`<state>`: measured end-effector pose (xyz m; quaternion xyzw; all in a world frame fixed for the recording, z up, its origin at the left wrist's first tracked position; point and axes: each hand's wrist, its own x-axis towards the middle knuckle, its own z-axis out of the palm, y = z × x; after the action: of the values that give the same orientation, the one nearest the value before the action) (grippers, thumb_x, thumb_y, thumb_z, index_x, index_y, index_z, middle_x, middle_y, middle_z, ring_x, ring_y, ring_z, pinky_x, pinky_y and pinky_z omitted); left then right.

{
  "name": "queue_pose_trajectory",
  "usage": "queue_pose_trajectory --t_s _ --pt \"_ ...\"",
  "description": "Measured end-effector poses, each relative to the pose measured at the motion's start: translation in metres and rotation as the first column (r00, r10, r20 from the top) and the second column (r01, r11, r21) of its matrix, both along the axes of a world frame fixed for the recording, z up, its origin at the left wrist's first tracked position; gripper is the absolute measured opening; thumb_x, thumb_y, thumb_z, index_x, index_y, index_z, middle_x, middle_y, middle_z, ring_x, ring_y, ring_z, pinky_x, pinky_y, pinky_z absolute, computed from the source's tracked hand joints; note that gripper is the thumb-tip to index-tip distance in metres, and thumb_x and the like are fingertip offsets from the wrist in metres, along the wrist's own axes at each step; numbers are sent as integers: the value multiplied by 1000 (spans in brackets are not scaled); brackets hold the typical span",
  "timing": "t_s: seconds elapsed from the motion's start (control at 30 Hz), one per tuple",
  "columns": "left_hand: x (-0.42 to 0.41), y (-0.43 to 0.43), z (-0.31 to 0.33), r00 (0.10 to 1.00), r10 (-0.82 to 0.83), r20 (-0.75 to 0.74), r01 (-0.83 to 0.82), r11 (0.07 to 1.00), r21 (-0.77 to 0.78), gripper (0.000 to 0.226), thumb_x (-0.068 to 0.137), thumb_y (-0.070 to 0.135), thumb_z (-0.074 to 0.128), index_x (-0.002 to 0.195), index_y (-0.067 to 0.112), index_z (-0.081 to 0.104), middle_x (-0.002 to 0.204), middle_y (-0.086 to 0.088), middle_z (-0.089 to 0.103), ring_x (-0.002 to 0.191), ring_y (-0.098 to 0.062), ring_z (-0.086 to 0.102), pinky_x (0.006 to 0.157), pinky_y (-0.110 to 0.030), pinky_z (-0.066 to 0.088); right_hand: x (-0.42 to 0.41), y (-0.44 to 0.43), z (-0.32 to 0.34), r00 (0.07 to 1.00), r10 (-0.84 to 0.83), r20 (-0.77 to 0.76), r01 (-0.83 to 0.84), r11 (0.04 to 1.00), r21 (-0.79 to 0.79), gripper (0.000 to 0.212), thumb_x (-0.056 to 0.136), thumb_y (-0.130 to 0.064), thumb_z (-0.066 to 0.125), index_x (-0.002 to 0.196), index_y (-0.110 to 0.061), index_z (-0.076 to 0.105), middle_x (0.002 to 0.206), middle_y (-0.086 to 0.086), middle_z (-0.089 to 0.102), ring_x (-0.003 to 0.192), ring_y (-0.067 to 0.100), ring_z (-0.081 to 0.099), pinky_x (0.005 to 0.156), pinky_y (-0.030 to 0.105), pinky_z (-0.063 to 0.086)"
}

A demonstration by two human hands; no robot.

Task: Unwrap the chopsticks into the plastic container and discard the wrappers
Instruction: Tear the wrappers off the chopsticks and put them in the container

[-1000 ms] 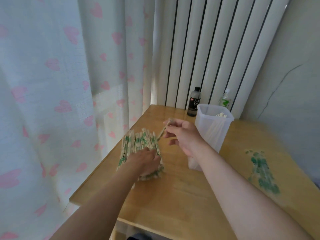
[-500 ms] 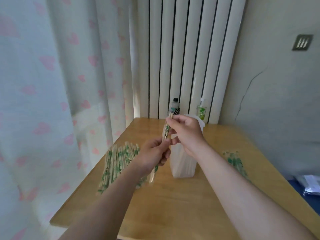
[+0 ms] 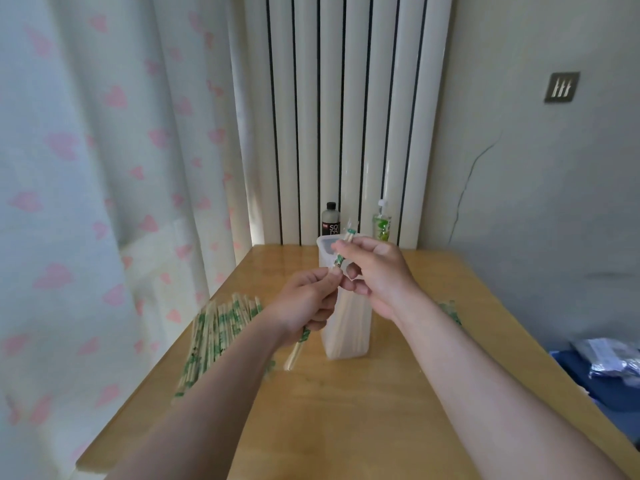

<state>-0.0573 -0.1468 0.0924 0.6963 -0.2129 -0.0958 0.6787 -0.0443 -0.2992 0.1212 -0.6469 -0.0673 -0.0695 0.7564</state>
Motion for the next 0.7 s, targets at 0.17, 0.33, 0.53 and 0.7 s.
queue_pose_trajectory --t_s 0.17,0.33,0.53,0.7 --pt "0 1 -3 1000 17 21 -19 994 104 39 105 41 47 104 7 68 61 1 25 55 -16 16 53 -31 11 4 -24 9 994 -106 25 102 988 117 14 86 -11 80 93 0 77 77 9 62 60 12 50 43 25 30" --pt "3 -6 -1 999 20 27 -24 991 132 37 106 39 44 103 9 66 59 3 25 53 -15 16 51 -29 11 0 -22 -3 998 -59 -18 60 992 107 8 91 -17 77 88 -9 78 84 10 67 61 14 54 43 26 33" --pt "3 -5 -1 998 29 50 -37 985 166 41 105 41 47 102 5 66 60 1 23 53 -16 16 51 -29 12 0 -28 -1 999 -47 -1 47 993 112 7 90 -14 77 87 -8 78 86 10 69 65 14 55 44 26 34" --pt "3 -5 1 998 44 51 -53 980 192 43 105 41 48 103 2 65 60 2 24 53 -15 17 50 -27 13 4 -29 -1 994 -106 10 103 981 163 9 91 -14 76 84 -8 77 83 11 67 63 13 55 43 26 34"
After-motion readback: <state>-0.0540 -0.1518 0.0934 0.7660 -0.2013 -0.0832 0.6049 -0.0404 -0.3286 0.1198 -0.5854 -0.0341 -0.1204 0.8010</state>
